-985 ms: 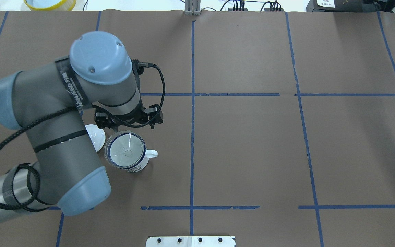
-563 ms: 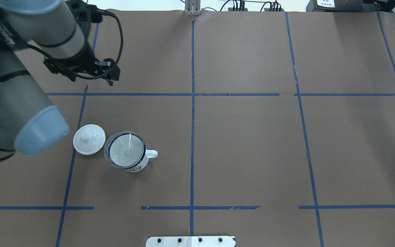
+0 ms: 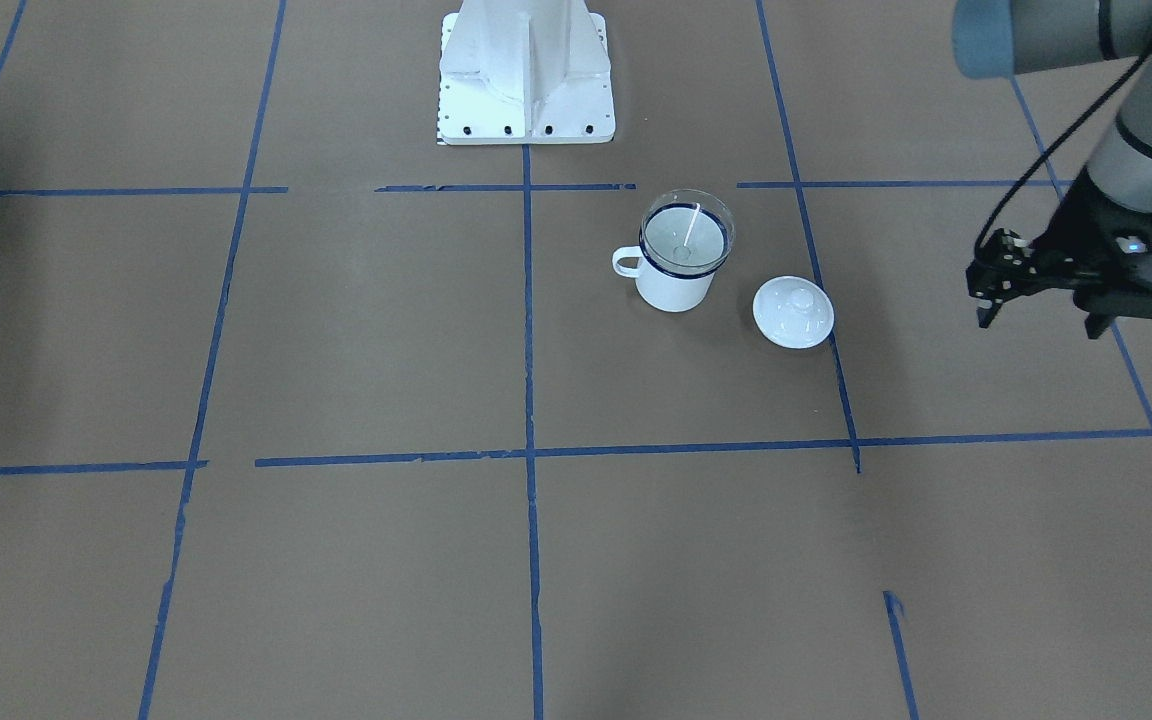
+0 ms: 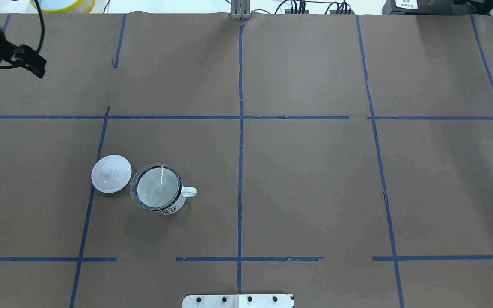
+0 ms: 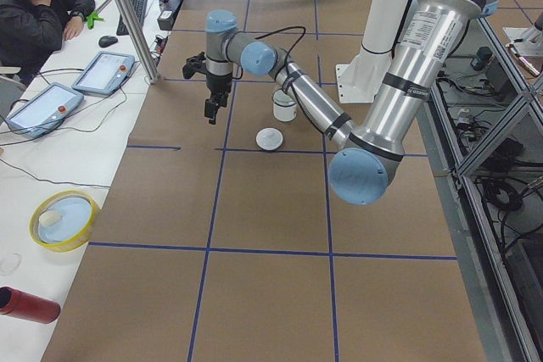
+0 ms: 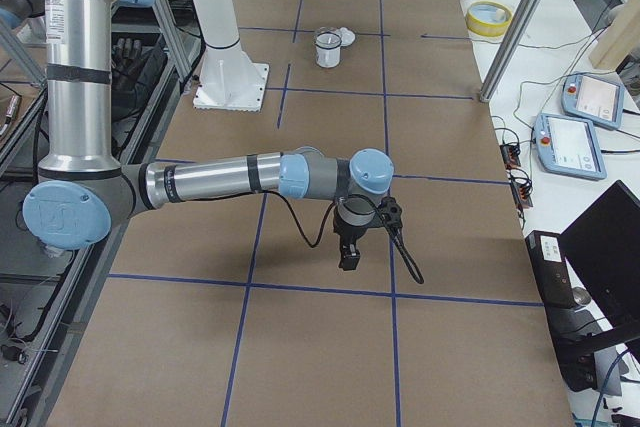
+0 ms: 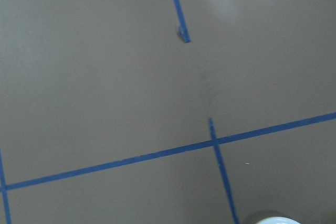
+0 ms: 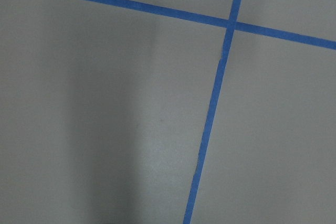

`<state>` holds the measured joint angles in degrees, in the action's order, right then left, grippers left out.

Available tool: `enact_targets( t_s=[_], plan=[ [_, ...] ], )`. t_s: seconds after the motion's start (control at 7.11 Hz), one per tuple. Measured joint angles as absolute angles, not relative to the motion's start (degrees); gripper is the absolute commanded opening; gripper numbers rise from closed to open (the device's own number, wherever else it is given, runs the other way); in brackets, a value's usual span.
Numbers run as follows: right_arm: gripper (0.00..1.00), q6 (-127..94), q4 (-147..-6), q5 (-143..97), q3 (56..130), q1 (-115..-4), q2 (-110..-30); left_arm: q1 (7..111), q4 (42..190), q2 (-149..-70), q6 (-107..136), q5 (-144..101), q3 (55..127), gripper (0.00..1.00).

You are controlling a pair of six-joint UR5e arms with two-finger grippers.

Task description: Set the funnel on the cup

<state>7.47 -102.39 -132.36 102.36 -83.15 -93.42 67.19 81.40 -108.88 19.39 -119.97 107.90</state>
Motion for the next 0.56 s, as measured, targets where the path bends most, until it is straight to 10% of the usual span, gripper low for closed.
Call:
enact_targets(
  t_s=[0.56],
  plan=[
    [1.0,7.47,-102.39,-132.36,102.36,-83.15,-93.43,84.13,93.05,-98.69,2.66,-129.15,94.69,1.0]
  ],
)
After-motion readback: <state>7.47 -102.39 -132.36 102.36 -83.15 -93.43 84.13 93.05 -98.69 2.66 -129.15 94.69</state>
